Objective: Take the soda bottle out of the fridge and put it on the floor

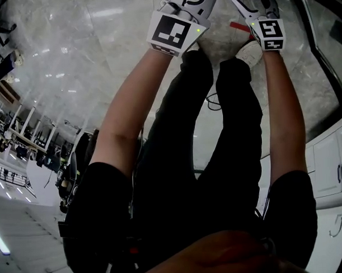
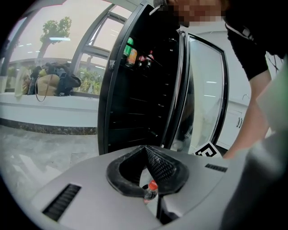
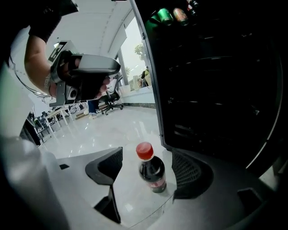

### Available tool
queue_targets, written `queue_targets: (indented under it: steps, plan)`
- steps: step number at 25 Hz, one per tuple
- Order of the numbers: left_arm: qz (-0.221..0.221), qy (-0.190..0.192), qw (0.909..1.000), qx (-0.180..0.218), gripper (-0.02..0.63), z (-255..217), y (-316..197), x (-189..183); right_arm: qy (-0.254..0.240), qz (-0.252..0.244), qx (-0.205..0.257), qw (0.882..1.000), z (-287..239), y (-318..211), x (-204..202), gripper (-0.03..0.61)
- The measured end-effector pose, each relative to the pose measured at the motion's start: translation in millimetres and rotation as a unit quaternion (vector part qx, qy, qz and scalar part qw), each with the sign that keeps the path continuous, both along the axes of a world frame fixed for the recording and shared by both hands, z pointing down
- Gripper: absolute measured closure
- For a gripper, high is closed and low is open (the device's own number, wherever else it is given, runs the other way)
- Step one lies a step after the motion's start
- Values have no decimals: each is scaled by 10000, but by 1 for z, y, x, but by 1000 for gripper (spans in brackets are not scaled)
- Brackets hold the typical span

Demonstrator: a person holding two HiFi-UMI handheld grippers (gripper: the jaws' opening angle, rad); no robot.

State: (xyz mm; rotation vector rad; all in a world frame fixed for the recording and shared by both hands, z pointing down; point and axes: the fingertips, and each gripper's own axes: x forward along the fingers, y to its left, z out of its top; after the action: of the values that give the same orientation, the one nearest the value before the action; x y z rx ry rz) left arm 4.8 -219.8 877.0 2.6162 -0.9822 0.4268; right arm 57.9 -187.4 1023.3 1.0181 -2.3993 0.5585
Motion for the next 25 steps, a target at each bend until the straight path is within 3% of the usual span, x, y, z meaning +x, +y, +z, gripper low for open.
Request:
queue_targets:
  steps: [7, 14, 18, 23, 25]
  plan:
    - [-123, 71, 9997, 192, 612, -97, 11, -6, -179, 92, 380, 9991, -129, -6, 9, 259]
    - [27, 349, 9986, 401, 612, -238, 35, 7, -844, 152, 922, 9920, -327, 9, 7, 259]
    - [436, 211, 9967, 651, 612, -327, 60, 15, -1200, 271, 1218, 9849, -446, 21, 14, 262]
    - [567, 404, 9958, 591, 612, -447, 94, 13, -1454, 218, 1462, 9783, -585, 50, 14, 373]
    - [499, 511, 9957, 588, 612, -489, 98, 13, -1551, 95, 1523, 9760, -628, 58, 15, 447]
